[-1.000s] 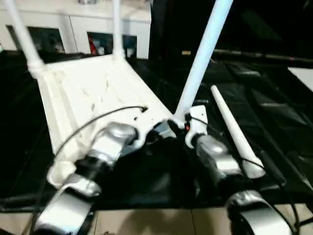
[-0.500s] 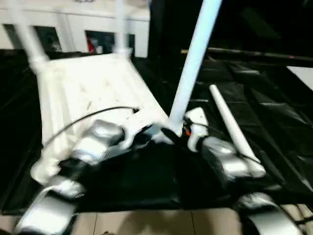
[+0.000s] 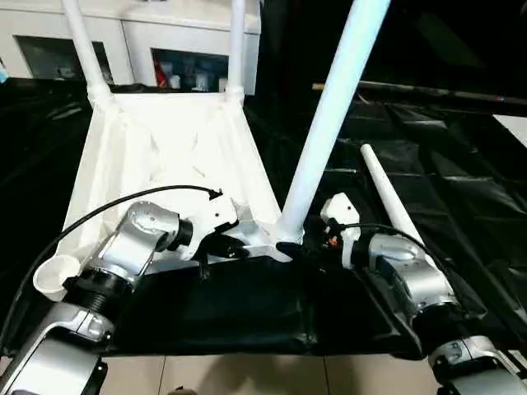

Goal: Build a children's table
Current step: Rotate leg to tighten

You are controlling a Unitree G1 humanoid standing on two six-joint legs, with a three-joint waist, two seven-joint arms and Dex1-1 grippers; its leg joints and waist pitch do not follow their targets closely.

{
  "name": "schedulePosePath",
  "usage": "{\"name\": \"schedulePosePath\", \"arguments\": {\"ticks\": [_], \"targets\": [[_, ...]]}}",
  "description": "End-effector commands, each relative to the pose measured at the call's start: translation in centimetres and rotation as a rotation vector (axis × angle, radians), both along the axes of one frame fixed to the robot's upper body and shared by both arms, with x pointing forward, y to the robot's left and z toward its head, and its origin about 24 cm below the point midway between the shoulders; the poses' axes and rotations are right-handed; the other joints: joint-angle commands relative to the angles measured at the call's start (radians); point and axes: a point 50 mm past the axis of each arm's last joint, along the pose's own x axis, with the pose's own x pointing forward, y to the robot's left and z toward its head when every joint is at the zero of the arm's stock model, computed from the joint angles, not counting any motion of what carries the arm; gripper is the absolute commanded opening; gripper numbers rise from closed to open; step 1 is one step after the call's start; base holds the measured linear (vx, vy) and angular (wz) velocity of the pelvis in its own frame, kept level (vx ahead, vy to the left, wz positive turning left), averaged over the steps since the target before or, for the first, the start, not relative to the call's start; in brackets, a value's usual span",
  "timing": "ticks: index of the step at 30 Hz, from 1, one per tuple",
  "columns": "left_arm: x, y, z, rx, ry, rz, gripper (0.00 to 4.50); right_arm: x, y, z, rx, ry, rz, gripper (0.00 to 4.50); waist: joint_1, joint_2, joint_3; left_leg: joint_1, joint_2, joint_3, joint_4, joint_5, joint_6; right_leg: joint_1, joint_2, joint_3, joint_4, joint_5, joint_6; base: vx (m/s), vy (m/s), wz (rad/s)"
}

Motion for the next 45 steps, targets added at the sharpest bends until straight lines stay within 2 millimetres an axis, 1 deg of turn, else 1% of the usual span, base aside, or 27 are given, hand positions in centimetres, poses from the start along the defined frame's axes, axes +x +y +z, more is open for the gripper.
{"name": "schedulePosePath", "arguments": {"ticks": [1,2,5,7,13,14,16,17,19,20,22,23,24,25,26,27,28,30,31,33,34,36,39,40,42,43,45], "targets": [[-0.7,-0.8,-0.8,-0.051,0.051,-0.039,0.0,0.3,-0.4,0.7,0.011,-0.017,-0.007,3.4,0.0,-0.004,-0.049,-0.002,0.012,0.006,-0.065,-0.265,0.023,0.051,-0.048,0.045,-0.074,-0.351,-0.14,0.0,0.0,0.0],[-0.7,-0.8,-0.8,-0.052,0.051,-0.039,0.0,0.3,-0.4,0.7,0.011,-0.017,-0.004,3.14,0.0,-0.004,-0.049,-0.002,0.012,0.006,-0.065,-0.268,0.023,0.05,-0.048,0.045,-0.075,-0.357,-0.139,0.0,0.0,0.0],[-0.8,-0.7,-0.8,-0.054,0.054,-0.042,0.0,0.2,-0.4,0.7,0.011,-0.015,0.003,3.11,0.001,-0.005,-0.049,-0.002,0.012,0.006,-0.065,-0.264,0.023,0.051,-0.048,0.045,-0.075,-0.354,-0.138,0.0,0.0,0.0],[-0.9,-0.7,-0.8,-0.055,0.057,-0.045,0.0,0.1,-0.4,0.6,0.014,-0.007,0.011,2.84,0.0,-0.005,-0.05,-0.003,0.012,0.006,-0.064,-0.258,0.024,0.051,-0.047,0.045,-0.073,-0.338,-0.143,0.0,0.0,0.0],[-1.0,-1.0,-1.1,-0.055,0.06,-0.032,0.0,-0.2,-0.4,-0.1,0.013,0.012,-0.019,2.76,0.0,-0.006,-0.049,-0.002,0.012,0.007,-0.064,-0.251,0.025,0.052,-0.047,0.045,-0.072,-0.334,-0.145,0.0,0.0,0.0],[-0.6,-1.5,-1.4,-0.049,0.035,0.024,0.0,0.1,-0.5,-0.8,0.001,0.03,-0.107,2.75,0.0,-0.006,-0.048,-0.003,0.012,0.007,-0.066,-0.254,0.021,0.051,-0.047,0.045,-0.073,-0.349,-0.141,0.0,0.0,0.0],[-0.3,-2.0,-1.6,-0.05,0.015,0.07,0.0,0.4,-0.5,-1.4,-0.024,0.036,-0.186,2.74,-0.002,-0.007,-0.044,-0.001,0.012,0.006,-0.067,-0.275,0.015,0.048,-0.047,0.043,-0.08,-0.397,-0.127,0.0,0.0,0.0],[0.0,-2.4,-1.8,-0.05,0.009,0.103,0.0,0.6,-0.6,-1.8,-0.035,0.04,-0.243,2.74,-0.005,-0.009,-0.04,0.003,0.008,0.005,-0.066,-0.31,0.002,0.043,-0.052,0.041,-0.093,-0.504,-0.096,0.0,0.0,0.0],[0.1,-2.6,-1.8,-0.048,0.007,0.125,0.0,0.7,-0.6,-2.0,-0.041,0.043,-0.28,2.74,-0.006,-0.01,-0.042,0.005,0.006,0.0,-0.064,-0.329,0.0,0.042,-0.055,0.038,-0.101,-0.582,-0.063,0.0,0.0,0.0],[0.6,-3.6,-2.0,-0.052,-0.002,0.191,0.0,1.2,-0.5,-2.5,-0.033,0.069,-0.423,2.74,-0.006,-0.011,-0.042,0.002,0.006,-0.001,-0.065,-0.322,0.003,0.043,-0.055,0.039,-0.103,-0.587,-0.052,0.0,0.0,0.0],[1.1,-4.6,-2.3,-0.054,-0.011,0.275,0.0,1.7,-0.3,-3.0,-0.014,0.105,-0.582,2.74,-0.013,-0.006,-0.04,0.007,0.005,0.001,-0.064,-0.333,-0.008,0.033,-0.05,0.038,-0.105,-0.588,-0.056,0.0,0.0,0.0],[1.3,-5.1,-2.4,-0.054,-0.015,0.315,0.0,1.9,-0.2,-3.2,-0.004,0.126,-0.653,2.74,-0.013,-0.008,-0.045,0.005,0.004,-0.003,-0.063,-0.337,-0.016,0.039,-0.052,0.034,-0.104,-0.594,-0.05,0.0,0.0,0.0],[1.5,-6.0,-2.6,-0.039,-0.023,0.345,0.0,2.2,0.6,-3.2,0.021,0.147,-0.738,2.74,-0.012,-0.003,-0.046,0.006,0.004,-0.004,-0.064,-0.338,-0.016,0.037,-0.052,0.034,-0.103,-0.584,-0.049,0.0,0.0,0.0],[1.5,-6.4,-2.6,-0.034,-0.026,0.355,0.0,2.3,1.0,-3.2,0.035,0.156,-0.765,2.73,-0.016,-0.002,-0.045,0.008,0.004,-0.002,-0.066,-0.344,-0.014,0.032,-0.048,0.036,-0.105,-0.56,-0.05,0.0,0.0,0.0],[1.5,-7.1,-2.7,-0.025,-0.027,0.359,0.0,2.5,2.0,-3.0,0.056,0.161,-0.786,2.73,-0.016,0.001,-0.046,0.007,0.004,-0.004,-0.066,-0.349,-0.016,0.033,-0.048,0.035,-0.104,-0.551,-0.051,0.0,0.0,0.0],[1.4,-7.6,-2.8,-0.016,-0.031,0.358,0.0,2.6,3.2,-2.7,0.066,0.156,-0.771,2.73,-0.017,0.0,-0.049,0.003,0.005,-0.005,-0.068,-0.346,-0.016,0.039,-0.048,0.034,-0.101,-0.526,-0.053,0.0,0.0,0.0],[1.4,-7.6,-2.8,-0.016,-0.031,0.358,0.0,2.6,3.2,-2.7,0.066,0.156,-0.771,2.73,-0.018,0.0,-0.05,0.002,0.005,-0.004,-0.069,-0.343,-0.01,0.039,-0.047,0.035,-0.1,-0.497,-0.057,0.0,0.0,0.0],[1.4,-7.8,-2.8,-0.005,-0.037,0.345,0.0,2.6,4.0,-2.4,0.062,0.137,-0.735,2.73,-0.017,0.0,-0.051,0.004,0.005,-0.002,-0.068,-0.339,-0.001,0.038,-0.045,0.038,-0.097,-0.452,-0.068,0.0,0.0,0.0],[1.4,-7.8,-2.7,0.003,-0.04,0.337,0.0,2.6,4.7,-2.0,0.07,0.1,-0.683,2.73,-0.017,-0.002,-0.051,0.002,0.005,0.0,-0.069,-0.333,0.005,0.039,-0.044,0.04,-0.095,-0.429,-0.075,0.0,0.0,0.0],[1.4,-7.4,-2.7,0.022,-0.052,0.322,0.0,2.7,4.9,-1.5,0.089,0.066,-0.637,2.73,-0.016,-0.006,-0.052,-0.001,0.005,0.0,-0.069,-0.323,0.011,0.044,-0.046,0.04,-0.093,-0.423,-0.078,0.0,0.0,0.0],[1.4,-7.2,-2.7,0.027,-0.056,0.317,0.0,2.8,4.9,-1.3,0.09,0.055,-0.628,3.29,-0.015,-0.008,-0.052,-0.003,0.004,0.001,-0.068,-0.317,0.015,0.045,-0.046,0.04,-0.094,-0.426,-0.077,0.0,0.0,0.0],[1.4,-7.1,-2.7,0.029,-0.054,0.314,0.0,2.8,4.7,-1.2,0.098,0.047,-0.615,3.43,-0.013,-0.006,-0.051,-0.003,0.005,0.001,-0.069,-0.307,0.016,0.046,-0.047,0.04,-0.093,-0.425,-0.078,0.0,0.0,0.0],[1.1,-6.3,-2.6,0.024,-0.046,0.261,0.0,2.9,3.3,-0.5,0.075,-0.003,-0.547,3.71,-0.012,-0.008,-0.051,-0.004,0.007,0.0,-0.07,-0.307,0.02,0.048,-0.047,0.04,-0.094,-0.424,-0.081,0.0,0.0,0.0],[1.0,-6.0,-2.6,0.024,-0.049,0.236,0.0,2.9,2.8,-0.3,0.057,-0.023,-0.525,3.79,-0.01,-0.01,-0.05,-0.006,0.007,0.0,-0.071,-0.298,0.023,0.051,-0.047,0.039,-0.094,-0.422,-0.078,0.0,0.0,0.0],[1.0,-5.3,-2.6,0.033,-0.038,0.222,0.0,2.9,1.8,0.0,-0.009,-0.086,-0.497,3.84,-0.008,-0.008,-0.049,-0.004,0.008,0.001,-0.071,-0.297,0.023,0.048,-0.047,0.041,-0.094,-0.424,-0.08,0.0,0.0,0.0],[0.9,-4.6,-2.5,0.037,-0.031,0.203,0.0,2.8,0.7,0.4,-0.054,-0.117,-0.465,3.84,-0.003,-0.003,-0.048,-0.002,0.007,0.0,-0.071,-0.299,0.019,0.047,-0.049,0.04,-0.094,-0.438,-0.076,0.0,0.0,0.0],[0.7,-3.3,-2.3,0.045,-0.014,0.177,0.0,2.2,-0.7,0.8,-0.106,-0.129,-0.361,3.84,0.003,-0.004,-0.047,0.001,0.009,0.002,-0.071,-0.31,0.022,0.047,-0.047,0.043,-0.096,-0.439,-0.075,0.0,0.0,0.0]]}}
